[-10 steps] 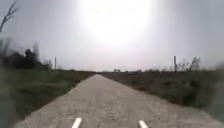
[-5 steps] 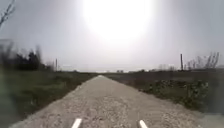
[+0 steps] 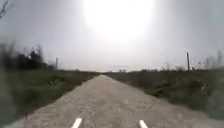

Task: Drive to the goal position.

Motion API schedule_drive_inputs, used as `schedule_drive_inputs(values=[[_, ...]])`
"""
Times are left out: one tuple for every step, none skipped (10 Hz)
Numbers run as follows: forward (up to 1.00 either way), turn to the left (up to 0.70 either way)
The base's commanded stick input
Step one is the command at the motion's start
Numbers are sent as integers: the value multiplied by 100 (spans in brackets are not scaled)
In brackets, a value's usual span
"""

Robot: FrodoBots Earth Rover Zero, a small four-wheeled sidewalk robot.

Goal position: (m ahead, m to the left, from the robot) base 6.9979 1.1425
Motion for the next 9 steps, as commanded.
schedule_drive_inputs(values=[[70,0],[70,0],[70,0],[70,0],[70,0],[70,0],[70,0],[70,0],[70,0]])
